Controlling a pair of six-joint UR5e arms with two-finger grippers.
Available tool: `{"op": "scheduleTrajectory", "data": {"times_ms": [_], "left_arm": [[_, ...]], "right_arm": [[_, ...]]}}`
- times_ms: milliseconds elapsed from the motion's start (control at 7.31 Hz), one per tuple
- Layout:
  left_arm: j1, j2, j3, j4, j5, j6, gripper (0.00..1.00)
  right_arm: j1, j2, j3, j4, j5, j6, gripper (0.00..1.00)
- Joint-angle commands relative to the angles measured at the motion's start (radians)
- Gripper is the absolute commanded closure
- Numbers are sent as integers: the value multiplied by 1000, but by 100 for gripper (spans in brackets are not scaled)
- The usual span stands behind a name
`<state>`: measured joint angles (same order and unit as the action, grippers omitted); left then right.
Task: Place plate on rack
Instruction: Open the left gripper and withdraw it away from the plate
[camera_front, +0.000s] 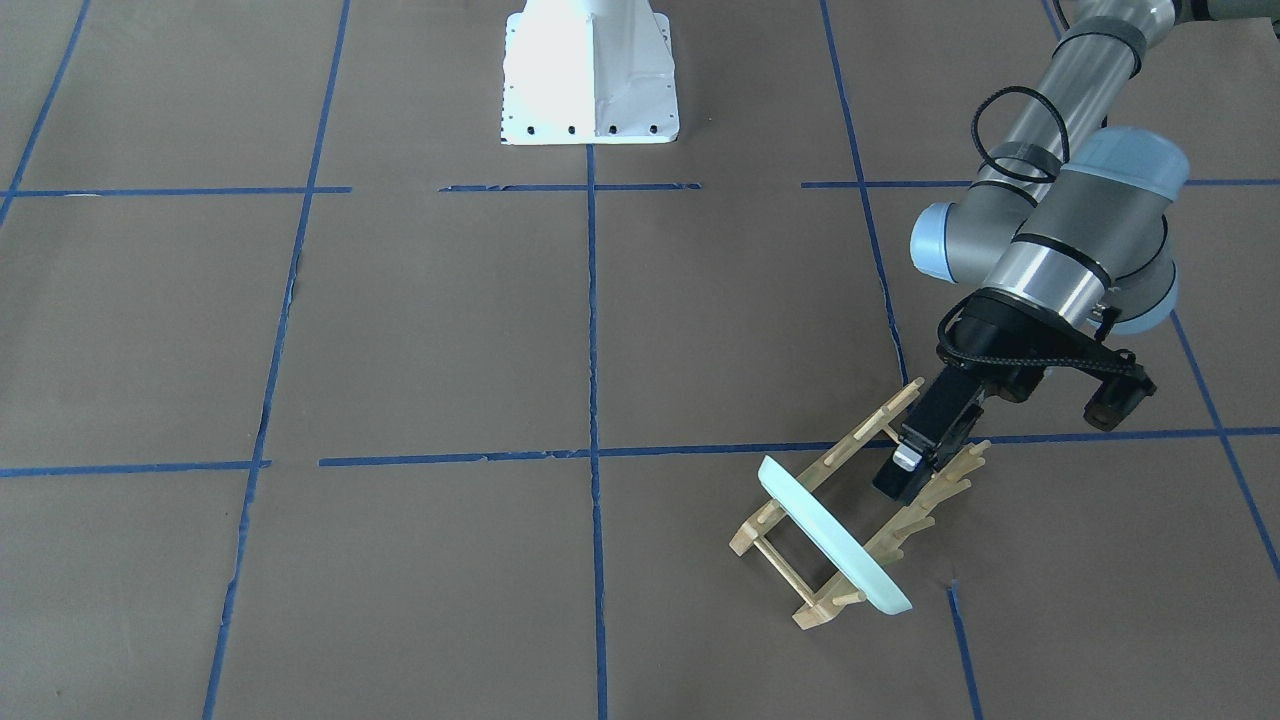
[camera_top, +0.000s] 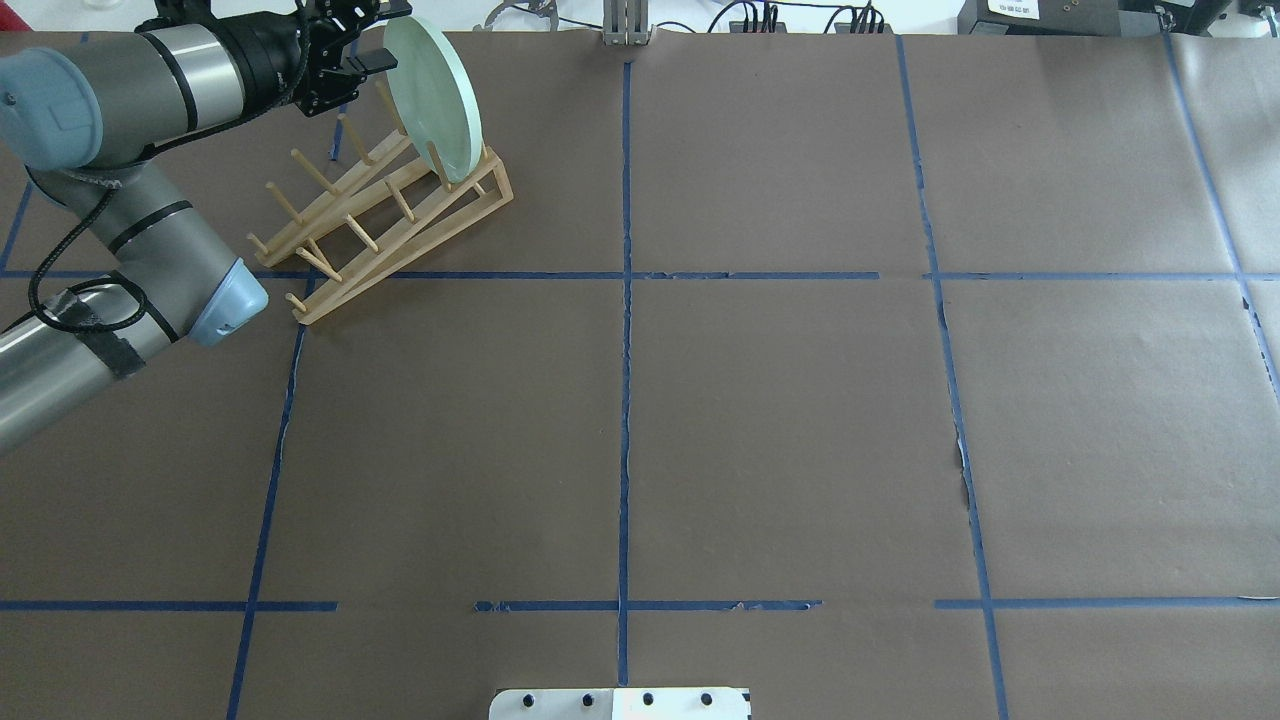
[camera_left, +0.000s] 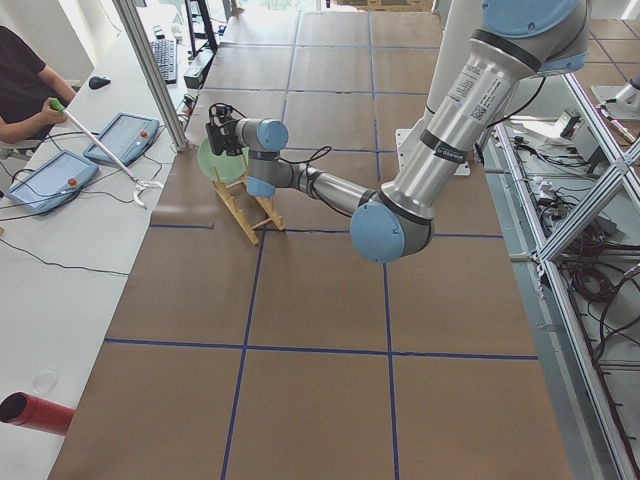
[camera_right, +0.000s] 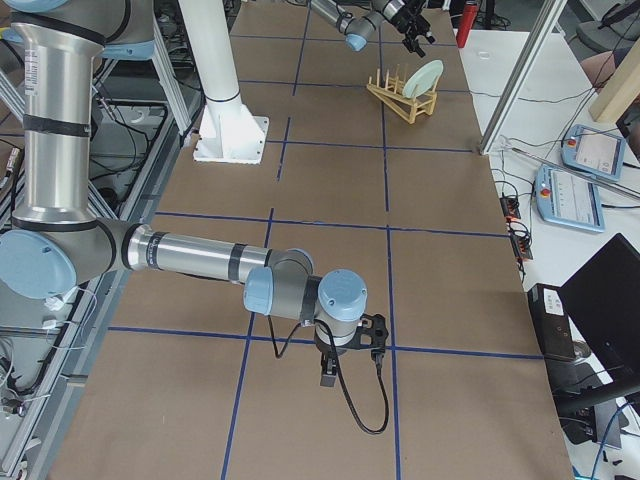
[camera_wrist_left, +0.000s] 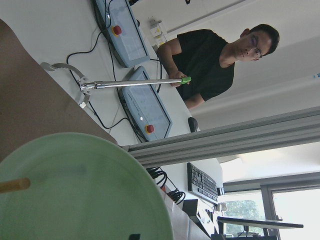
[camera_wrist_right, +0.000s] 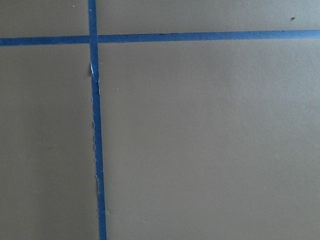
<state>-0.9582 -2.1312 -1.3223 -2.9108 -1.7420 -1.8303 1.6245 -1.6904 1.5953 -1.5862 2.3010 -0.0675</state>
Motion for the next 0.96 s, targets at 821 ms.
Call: {"op": "scheduleTrajectory", "data": {"times_ms": [821], "left_arm": [[-575, 247, -74, 1082, -476, 1705, 0]], "right_arm": [[0, 0, 0, 0, 0, 0, 0]]}}
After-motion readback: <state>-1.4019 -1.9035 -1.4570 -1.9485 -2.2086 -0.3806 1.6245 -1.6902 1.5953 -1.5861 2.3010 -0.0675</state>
